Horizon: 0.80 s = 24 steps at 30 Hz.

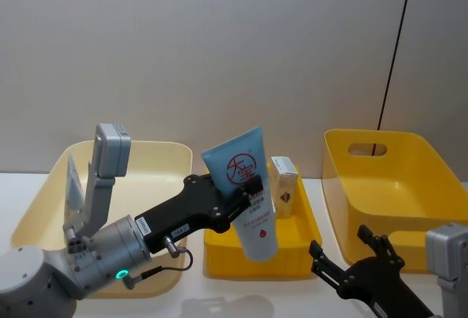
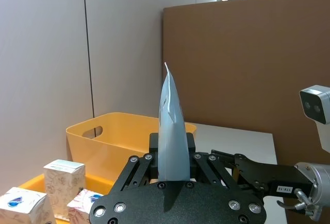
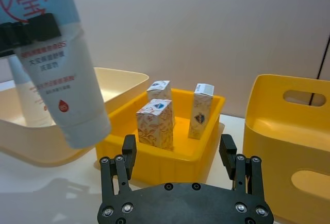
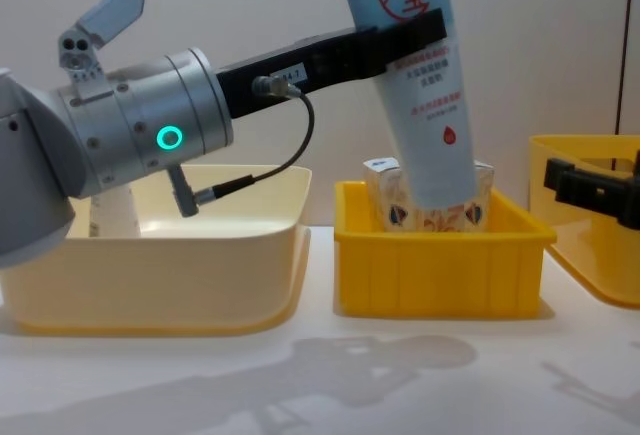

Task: Bimanual collaborative sorting of washing and personal care products

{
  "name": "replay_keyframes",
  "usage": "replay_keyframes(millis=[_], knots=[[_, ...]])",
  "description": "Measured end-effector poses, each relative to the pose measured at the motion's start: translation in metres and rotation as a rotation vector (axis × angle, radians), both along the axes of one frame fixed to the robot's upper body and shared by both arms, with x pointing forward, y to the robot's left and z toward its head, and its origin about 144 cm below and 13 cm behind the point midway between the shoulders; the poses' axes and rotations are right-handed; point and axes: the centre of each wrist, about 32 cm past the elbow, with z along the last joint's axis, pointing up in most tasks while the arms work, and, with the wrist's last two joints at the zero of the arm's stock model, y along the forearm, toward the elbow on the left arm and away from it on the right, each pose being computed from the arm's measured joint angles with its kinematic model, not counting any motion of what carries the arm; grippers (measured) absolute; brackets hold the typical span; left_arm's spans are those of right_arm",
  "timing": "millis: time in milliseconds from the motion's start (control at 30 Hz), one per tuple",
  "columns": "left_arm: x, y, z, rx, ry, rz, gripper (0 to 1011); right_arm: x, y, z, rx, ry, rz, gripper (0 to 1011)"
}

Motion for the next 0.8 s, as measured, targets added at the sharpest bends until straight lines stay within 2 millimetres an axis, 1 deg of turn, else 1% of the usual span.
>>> replay_keyframes(millis=[433, 633, 800], knots=[[0.000, -0.004, 0.000, -0.002, 0.006, -0.019, 258, 0.000, -0.016, 0.014, -0.009, 0.039, 0.149, 1001], [0.000, -0.005, 0.000, -0.002, 0.007, -0.022, 258, 0.000, -0.024, 0.024, -0.028, 0.064, 0.248, 1001], [0.000, -0.005, -0.001, -0.002, 0.008, -0.024, 257, 0.002, -0.026, 0.032, -0.056, 0.075, 0.326, 1001]])
